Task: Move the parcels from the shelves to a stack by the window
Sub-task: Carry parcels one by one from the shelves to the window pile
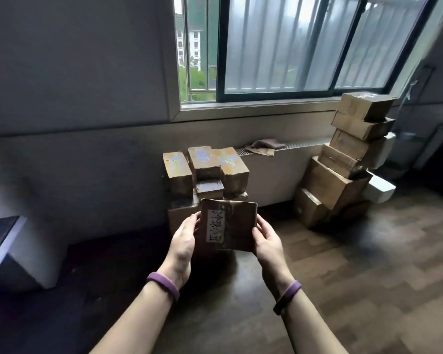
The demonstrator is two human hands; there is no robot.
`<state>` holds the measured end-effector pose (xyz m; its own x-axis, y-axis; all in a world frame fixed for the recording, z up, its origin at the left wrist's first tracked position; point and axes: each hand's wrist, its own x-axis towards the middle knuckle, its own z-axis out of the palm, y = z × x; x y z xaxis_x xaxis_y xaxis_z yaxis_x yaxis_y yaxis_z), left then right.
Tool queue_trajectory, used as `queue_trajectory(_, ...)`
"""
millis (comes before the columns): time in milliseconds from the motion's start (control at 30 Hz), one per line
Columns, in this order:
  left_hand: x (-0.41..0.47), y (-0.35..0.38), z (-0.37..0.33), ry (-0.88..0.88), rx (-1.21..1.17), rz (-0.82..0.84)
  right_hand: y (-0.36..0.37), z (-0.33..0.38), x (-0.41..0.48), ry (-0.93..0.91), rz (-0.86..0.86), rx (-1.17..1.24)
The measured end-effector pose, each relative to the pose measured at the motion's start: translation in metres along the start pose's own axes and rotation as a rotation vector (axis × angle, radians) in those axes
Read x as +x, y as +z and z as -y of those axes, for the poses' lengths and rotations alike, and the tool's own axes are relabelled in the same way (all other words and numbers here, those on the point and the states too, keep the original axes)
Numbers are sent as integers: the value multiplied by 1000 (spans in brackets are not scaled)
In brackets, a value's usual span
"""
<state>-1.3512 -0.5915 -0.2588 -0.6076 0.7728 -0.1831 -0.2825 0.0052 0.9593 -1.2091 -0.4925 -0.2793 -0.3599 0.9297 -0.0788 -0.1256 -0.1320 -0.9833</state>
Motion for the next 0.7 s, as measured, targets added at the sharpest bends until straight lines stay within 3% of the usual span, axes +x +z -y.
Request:
queue_trajectory(367, 169, 75, -32, 7, 152, 38, -12, 19, 209, -9, 68, -26)
queue_trajectory(700, 315, 96, -41, -53, 118, 36, 8, 7, 355, 10, 41, -68)
